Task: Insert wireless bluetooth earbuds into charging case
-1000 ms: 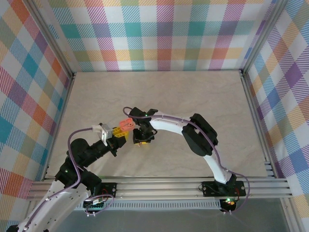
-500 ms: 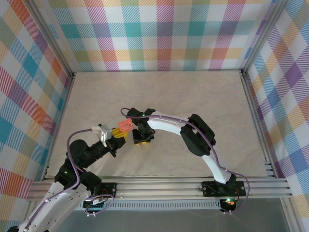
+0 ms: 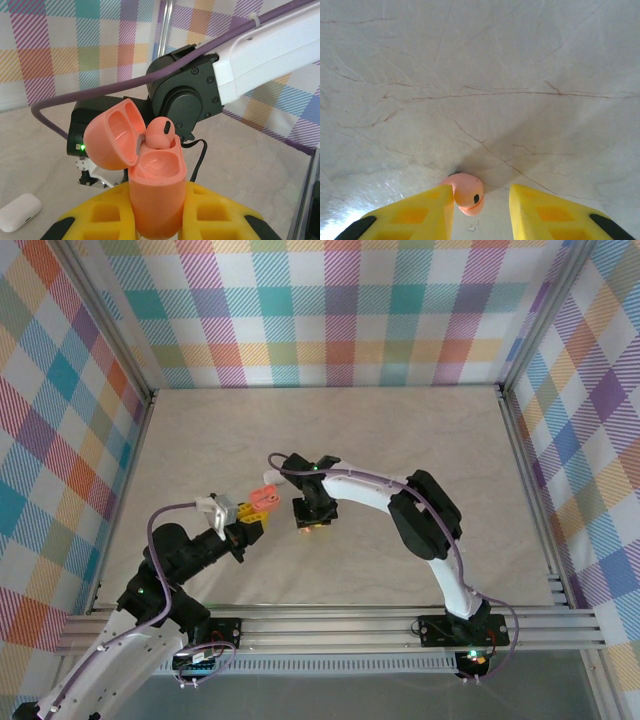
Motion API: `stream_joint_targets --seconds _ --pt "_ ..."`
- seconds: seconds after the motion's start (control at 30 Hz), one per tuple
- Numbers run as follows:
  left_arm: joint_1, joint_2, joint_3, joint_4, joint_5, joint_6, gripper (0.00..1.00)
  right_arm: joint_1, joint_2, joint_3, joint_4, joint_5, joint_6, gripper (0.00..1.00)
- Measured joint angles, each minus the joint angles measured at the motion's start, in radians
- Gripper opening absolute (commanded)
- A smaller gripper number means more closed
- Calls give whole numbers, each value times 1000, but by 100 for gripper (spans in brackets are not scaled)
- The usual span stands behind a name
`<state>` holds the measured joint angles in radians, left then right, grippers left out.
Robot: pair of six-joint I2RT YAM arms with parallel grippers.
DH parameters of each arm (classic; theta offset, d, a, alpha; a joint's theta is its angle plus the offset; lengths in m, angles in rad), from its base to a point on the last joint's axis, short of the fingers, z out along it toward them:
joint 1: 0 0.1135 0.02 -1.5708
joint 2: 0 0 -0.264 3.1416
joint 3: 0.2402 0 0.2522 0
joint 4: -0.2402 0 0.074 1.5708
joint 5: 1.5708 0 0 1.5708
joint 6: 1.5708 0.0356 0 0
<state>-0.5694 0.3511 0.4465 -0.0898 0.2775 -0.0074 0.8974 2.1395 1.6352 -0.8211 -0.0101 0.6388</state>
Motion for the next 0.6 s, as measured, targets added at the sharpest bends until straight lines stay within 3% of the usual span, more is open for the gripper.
stream_joint_targets --seconds 0.6 --pt "0 27 0 29 1 -3 0 -2 -137 -91 41 7 2 37"
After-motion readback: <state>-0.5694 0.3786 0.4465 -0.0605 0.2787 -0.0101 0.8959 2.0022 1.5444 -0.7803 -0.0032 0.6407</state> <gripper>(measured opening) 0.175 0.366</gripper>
